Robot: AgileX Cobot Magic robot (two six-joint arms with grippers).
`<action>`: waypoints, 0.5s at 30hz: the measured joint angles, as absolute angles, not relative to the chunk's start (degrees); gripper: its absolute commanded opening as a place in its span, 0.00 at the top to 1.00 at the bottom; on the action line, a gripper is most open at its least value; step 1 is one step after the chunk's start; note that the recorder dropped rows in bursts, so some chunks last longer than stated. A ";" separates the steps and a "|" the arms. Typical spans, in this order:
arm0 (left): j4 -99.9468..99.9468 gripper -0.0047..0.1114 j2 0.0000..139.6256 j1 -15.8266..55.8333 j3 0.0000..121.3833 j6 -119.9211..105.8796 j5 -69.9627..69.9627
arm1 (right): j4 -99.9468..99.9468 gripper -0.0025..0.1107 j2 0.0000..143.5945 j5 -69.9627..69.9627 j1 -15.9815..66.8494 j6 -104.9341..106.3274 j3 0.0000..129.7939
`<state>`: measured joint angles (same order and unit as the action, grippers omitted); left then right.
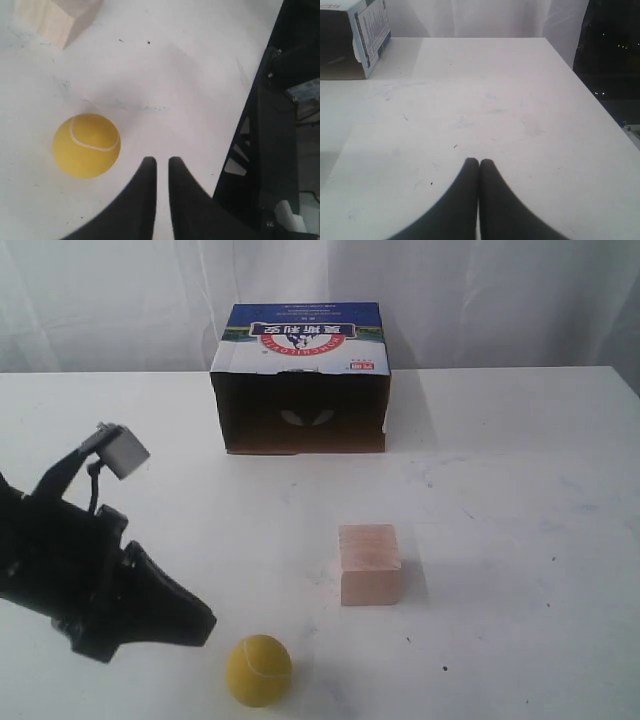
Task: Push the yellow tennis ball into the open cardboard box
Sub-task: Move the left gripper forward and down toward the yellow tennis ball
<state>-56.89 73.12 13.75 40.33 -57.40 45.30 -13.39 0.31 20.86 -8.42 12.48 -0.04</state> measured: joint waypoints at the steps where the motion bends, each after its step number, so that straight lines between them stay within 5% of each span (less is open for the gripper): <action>1: -56.89 0.58 73.12 14.57 39.68 -58.27 44.12 | -13.39 0.98 0.31 20.86 -8.42 12.48 -0.04; 4: -56.95 0.48 73.12 16.89 38.16 -60.30 39.76 | -13.39 0.98 0.31 20.86 -8.42 12.48 -0.04; 9: -57.25 0.48 73.32 18.03 37.75 -61.11 36.60 | -13.39 0.98 0.31 20.86 -8.42 12.48 -0.04; 11: -57.25 0.57 73.35 18.03 37.75 -61.11 36.34 | -13.39 0.98 0.31 20.86 -8.42 12.48 -0.04; 14: -57.36 0.93 73.35 18.03 37.75 -61.33 36.34 | -13.39 0.98 0.31 20.86 -8.42 12.48 -0.04; 15: -57.36 0.95 73.35 18.03 37.75 -61.44 36.34 | -13.39 0.98 0.31 20.86 -8.42 12.48 -0.04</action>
<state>-57.36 73.35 18.03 37.75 -61.44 36.34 -13.39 0.31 20.86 -8.42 12.48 -0.04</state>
